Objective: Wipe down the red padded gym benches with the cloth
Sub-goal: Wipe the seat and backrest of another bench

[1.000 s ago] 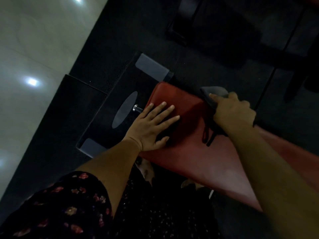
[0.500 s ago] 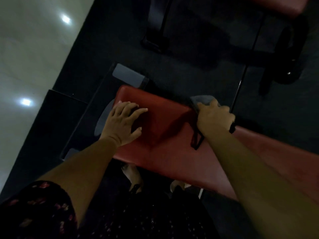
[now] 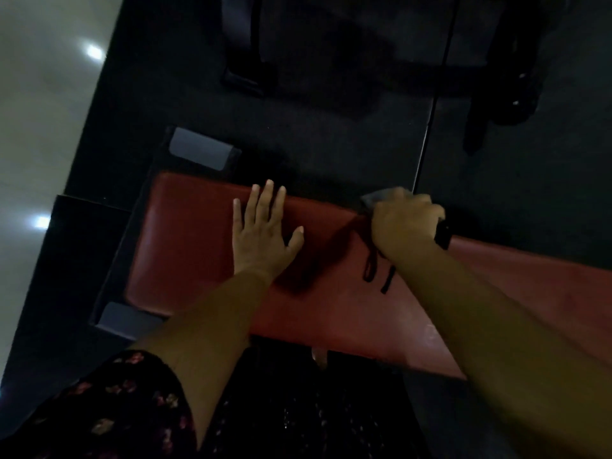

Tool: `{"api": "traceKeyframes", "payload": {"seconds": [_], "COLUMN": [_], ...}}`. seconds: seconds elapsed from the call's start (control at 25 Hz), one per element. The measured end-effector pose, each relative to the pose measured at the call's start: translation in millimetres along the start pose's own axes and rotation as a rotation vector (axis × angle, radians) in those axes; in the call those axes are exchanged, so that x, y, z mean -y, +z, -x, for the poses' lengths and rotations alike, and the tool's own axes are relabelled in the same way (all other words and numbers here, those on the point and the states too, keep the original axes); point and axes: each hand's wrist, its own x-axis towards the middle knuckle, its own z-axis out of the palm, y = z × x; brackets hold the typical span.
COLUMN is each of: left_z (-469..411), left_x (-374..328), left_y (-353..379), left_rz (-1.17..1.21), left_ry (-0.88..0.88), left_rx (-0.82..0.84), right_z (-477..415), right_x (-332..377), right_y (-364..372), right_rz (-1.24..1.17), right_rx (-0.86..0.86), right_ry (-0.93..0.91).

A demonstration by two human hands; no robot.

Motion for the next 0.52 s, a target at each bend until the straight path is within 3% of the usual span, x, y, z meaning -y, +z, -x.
{"api": "traceKeyframes", "payload": {"seconds": [0.12, 0.28, 0.52], "left_z": [-5, -8, -7], "left_x": [-42, -43, -46], "left_y": [13, 26, 30], "left_rz": [-0.047, -0.030, -0.046], "left_ry": [0.079, 0.108, 0.101], "left_rx": [0.011, -0.148, -0.185], "right_z": [-14, 0, -5], "right_x": [-4, -28, -100], "right_y": [-7, 26, 56], "right_rz": [-0.064, -0.155, -0.086], "right_rx": [0.054, -0.098, 0.009], "right_ry": [-0.060, -0.287, -0.025]}}
